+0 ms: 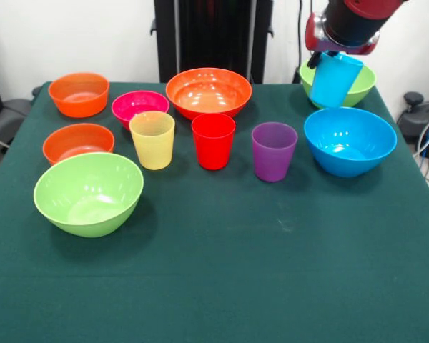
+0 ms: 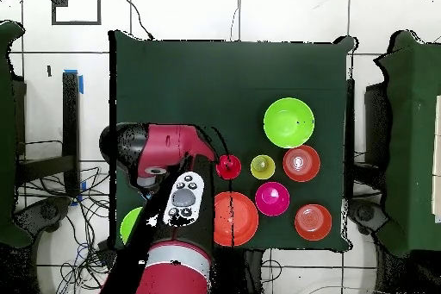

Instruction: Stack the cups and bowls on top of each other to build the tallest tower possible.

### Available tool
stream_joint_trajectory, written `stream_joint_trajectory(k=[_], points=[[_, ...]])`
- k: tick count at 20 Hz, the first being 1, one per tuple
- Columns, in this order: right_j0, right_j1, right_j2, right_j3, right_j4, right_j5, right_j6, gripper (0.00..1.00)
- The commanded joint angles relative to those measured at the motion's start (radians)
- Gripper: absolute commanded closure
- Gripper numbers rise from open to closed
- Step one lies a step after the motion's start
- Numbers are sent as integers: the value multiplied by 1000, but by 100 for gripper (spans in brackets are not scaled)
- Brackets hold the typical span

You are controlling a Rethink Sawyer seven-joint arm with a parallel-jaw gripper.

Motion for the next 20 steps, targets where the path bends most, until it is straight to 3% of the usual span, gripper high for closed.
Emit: stream_joint_trajectory(k=[1,9,20], points=[[-10,21,102,76,32,-106,117,100],[-7,65,119,45,74,-156,155,100],[21,78,98,-26,89,-102,185,100]])
